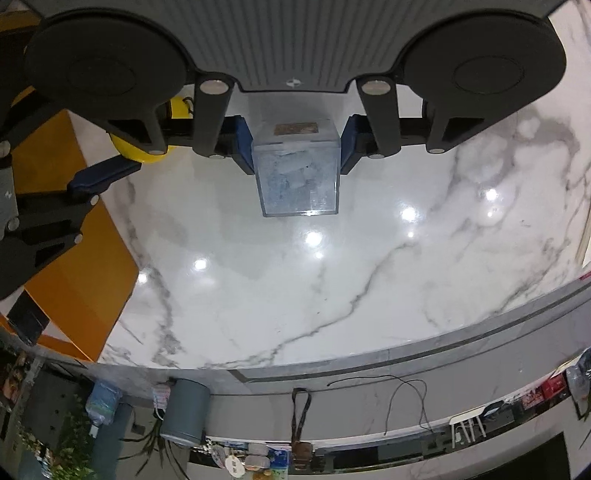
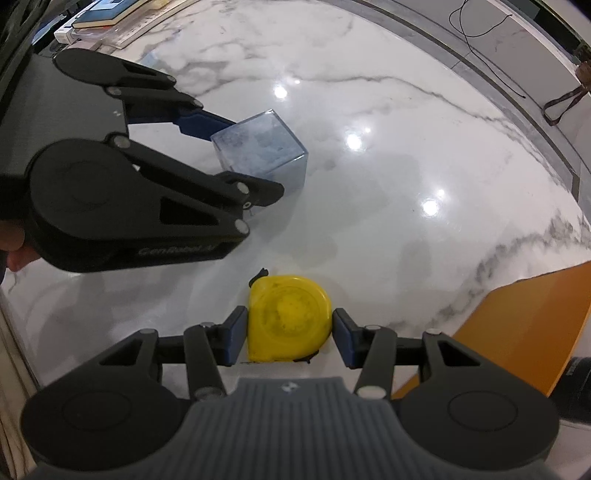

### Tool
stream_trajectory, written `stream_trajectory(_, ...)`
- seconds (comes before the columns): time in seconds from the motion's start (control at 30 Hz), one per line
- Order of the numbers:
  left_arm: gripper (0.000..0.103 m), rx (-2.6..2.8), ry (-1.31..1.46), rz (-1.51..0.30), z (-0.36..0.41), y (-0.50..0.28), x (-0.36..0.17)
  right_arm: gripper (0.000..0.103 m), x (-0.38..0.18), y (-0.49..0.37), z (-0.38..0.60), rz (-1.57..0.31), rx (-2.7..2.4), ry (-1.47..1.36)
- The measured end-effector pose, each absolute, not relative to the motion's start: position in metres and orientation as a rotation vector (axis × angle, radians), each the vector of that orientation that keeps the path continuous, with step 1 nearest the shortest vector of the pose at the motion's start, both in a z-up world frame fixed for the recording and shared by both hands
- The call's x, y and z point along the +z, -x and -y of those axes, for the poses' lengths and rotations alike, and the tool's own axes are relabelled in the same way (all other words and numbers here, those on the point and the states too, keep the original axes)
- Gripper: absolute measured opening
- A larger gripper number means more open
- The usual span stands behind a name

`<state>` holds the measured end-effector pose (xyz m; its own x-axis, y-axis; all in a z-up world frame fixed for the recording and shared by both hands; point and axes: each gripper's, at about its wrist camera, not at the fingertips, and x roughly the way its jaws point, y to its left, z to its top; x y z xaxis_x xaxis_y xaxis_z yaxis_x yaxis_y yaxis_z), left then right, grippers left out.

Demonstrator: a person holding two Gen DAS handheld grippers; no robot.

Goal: Organize rigid objects
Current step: 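Grasp the clear plastic cube with the left gripper while the right gripper grasps the yellow tape measure, then carry the cube and tape measure into the orange box and open both grippers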

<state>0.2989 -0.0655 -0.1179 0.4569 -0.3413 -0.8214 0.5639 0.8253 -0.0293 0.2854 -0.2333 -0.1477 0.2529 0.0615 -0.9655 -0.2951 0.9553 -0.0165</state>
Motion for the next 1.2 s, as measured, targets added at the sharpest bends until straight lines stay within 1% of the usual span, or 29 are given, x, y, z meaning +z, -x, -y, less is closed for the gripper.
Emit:
stream_trajectory(0.17,0.052,-0.567,-0.269,-0.928,0.062,-0.287,-0.105,0.050,-0.133,-0.276,0.233,-1.268,0.271,0.210)
stream_trajectory(0.3,0.052,-0.588,-0.280,-0.887,0.059,-0.264,-0.081,0.050,-0.114,-0.264,0.234,-1.225,0.285,0.198)
stream_trajectory(0.53,0.052,-0.633,-0.274,-0.787,0.064,-0.217,-0.024,0.050,-0.052,-0.218,0.243,-1.127,0.274,0.214)
stream_trajectory(0.7,0.052,-0.716,-0.298,-0.716,0.090,-0.180,0.009,0.050,-0.021,-0.173,0.269,-1.102,0.222,0.252)
stream_trajectory(0.83,0.052,-0.812,-0.335,-0.672,0.125,-0.150,0.022,0.050,-0.022,-0.143,0.298,-1.122,0.152,0.271)
stream_trajectory(0.93,0.052,-0.871,-0.371,-0.661,0.154,-0.133,0.021,0.050,-0.026,-0.121,0.323,-1.150,0.100,0.283)
stream_trajectory(1.1,0.052,-0.934,-0.418,-0.694,0.195,-0.123,0.002,0.050,-0.049,-0.097,0.362,-1.224,0.028,0.288)
stream_trajectory(1.2,0.052,-0.950,-0.441,-0.715,0.214,-0.124,-0.012,0.050,-0.058,-0.098,0.379,-1.239,0.004,0.305)
